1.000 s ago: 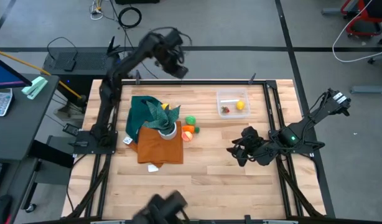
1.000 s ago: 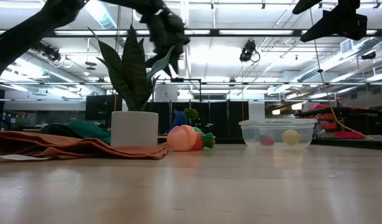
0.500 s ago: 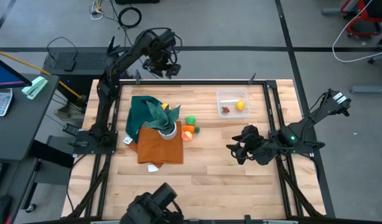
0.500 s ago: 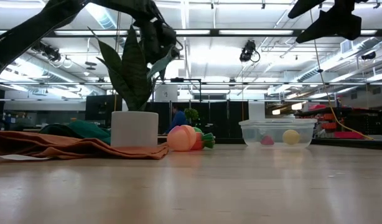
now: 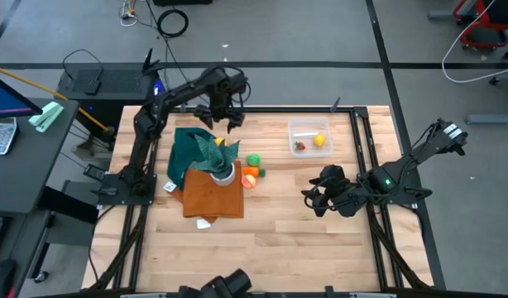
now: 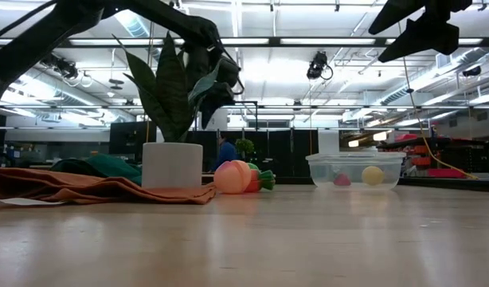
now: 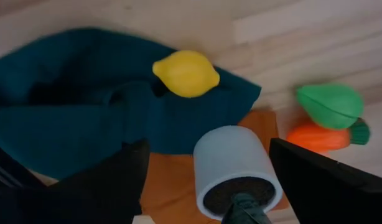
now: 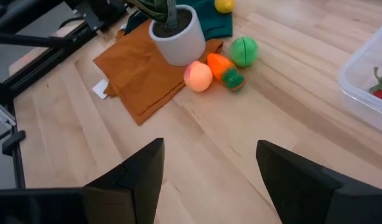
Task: Pick and placing Produce into tupperware
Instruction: Put the lemon into the transparent bin
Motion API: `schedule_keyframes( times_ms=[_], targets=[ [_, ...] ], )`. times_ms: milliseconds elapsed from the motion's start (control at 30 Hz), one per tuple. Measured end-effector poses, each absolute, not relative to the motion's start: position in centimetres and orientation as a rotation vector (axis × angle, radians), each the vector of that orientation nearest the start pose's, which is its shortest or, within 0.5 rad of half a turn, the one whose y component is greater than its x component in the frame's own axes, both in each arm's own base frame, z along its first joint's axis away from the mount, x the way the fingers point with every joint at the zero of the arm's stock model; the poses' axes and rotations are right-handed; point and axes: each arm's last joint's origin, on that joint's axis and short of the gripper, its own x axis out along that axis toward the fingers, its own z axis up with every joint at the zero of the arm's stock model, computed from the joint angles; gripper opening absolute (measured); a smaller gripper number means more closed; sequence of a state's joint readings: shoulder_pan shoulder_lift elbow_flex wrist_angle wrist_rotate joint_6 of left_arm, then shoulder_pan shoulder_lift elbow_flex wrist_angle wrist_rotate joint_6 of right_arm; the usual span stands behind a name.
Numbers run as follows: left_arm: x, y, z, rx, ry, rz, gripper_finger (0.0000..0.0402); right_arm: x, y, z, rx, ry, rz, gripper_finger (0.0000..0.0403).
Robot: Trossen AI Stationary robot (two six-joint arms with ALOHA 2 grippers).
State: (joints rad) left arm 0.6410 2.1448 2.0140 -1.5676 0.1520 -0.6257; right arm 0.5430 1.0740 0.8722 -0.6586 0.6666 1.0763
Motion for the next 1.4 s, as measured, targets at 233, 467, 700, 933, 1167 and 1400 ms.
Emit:
schedule_keyframes(
  times_ms=[233, 467, 700, 933, 1167, 1400],
  targets=[
    [33.4, 22.7, 24.3, -1.096, 1.466, 0.879, 0.037, 18.5, 9.1, 27.7, 0.526, 0.553, -0.458, 0.0219],
    [33.8, 22.4, 22.1, -1.086, 1.451, 0.879, 0.0398, 18.5, 9.1, 27.7, 0.52, 0.557, -0.453, 0.0219],
    [32.9, 22.8, 20.7, -1.028, 1.491, 0.969, 0.04, 18.5, 9.1, 27.7, 0.524, 0.562, -0.448, 0.0219],
    [32.9, 23.7, 20.4, -1.037, 1.423, 1.007, 0.04, 18.5, 9.1, 27.7, 0.527, 0.561, -0.449, 0.0219],
    [33.1, 24.1, 20.4, -1.114, 1.34, 1.087, 0.04, 18.5, 9.1, 27.7, 0.54, 0.558, -0.453, 0.0219],
    [32.9, 24.3, 20.4, -1.248, 1.264, 1.229, 0.04, 18.5, 9.1, 27.7, 0.539, 0.558, -0.454, 0.0219]
  ],
)
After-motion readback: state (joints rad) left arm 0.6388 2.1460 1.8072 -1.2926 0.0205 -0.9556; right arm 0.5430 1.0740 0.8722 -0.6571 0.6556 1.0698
